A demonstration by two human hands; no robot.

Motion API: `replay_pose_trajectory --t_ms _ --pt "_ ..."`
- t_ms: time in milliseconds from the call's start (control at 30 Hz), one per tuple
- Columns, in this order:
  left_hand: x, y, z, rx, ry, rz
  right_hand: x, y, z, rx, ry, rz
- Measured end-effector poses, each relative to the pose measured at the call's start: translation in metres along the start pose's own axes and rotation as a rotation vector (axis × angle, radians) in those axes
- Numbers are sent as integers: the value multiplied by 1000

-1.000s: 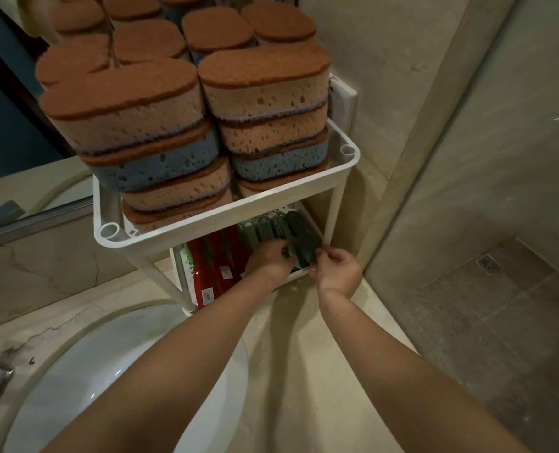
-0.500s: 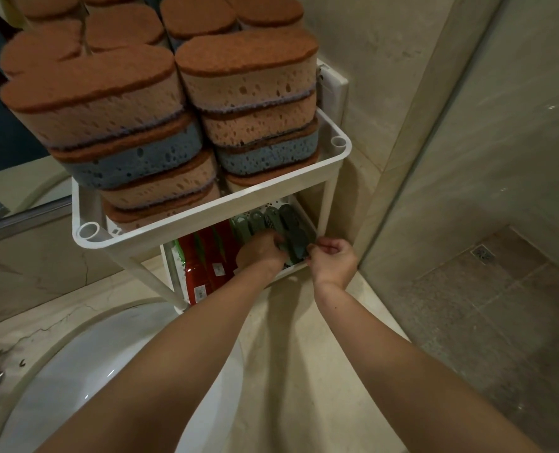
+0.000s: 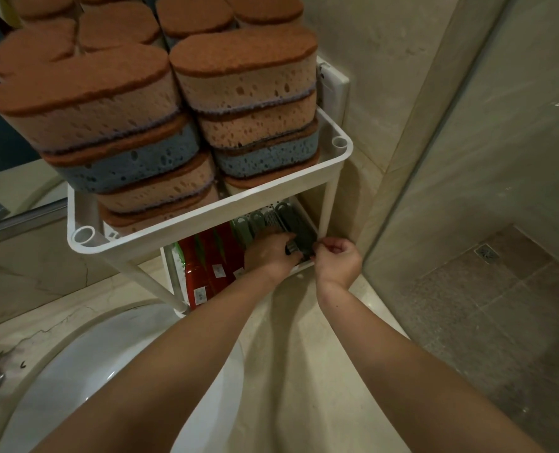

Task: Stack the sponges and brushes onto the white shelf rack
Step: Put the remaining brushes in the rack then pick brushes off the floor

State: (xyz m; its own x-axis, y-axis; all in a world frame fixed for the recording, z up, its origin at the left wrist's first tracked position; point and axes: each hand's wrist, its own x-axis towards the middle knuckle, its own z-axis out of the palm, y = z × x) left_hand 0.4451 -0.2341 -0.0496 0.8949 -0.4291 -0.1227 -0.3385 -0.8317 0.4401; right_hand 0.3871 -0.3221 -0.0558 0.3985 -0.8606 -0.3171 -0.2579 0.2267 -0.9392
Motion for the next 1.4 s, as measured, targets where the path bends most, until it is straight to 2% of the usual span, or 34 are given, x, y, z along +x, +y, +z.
replay_pose_trajectory --t_ms 167,267,433,533,700,1000,1133,1400 --pt "1 -4 2 111 49 102 0 5 -8 -91 -90 -56" --pt "0 -8 -1 98 54 106 -3 7 -14 -196 -184 -109" --pt "-4 -15 -5 122 47 109 -3 6 -19 -601 -440 -268" --pt "-6 -21 -6 159 39 112 -1 5 -21 -697 -448 -268" --pt "-9 -25 -4 194 -3 123 -1 1 -21 -654 -497 -244" --pt "-24 -27 -6 128 30 135 -9 -1 -29 -522 -530 -207" --pt "-46 -27 -7 -71 112 80 -20 -4 -30 -452 -582 -237" --pt "-112 -47 -5 -598 453 -235 -65 10 -11 -432 -766 -302"
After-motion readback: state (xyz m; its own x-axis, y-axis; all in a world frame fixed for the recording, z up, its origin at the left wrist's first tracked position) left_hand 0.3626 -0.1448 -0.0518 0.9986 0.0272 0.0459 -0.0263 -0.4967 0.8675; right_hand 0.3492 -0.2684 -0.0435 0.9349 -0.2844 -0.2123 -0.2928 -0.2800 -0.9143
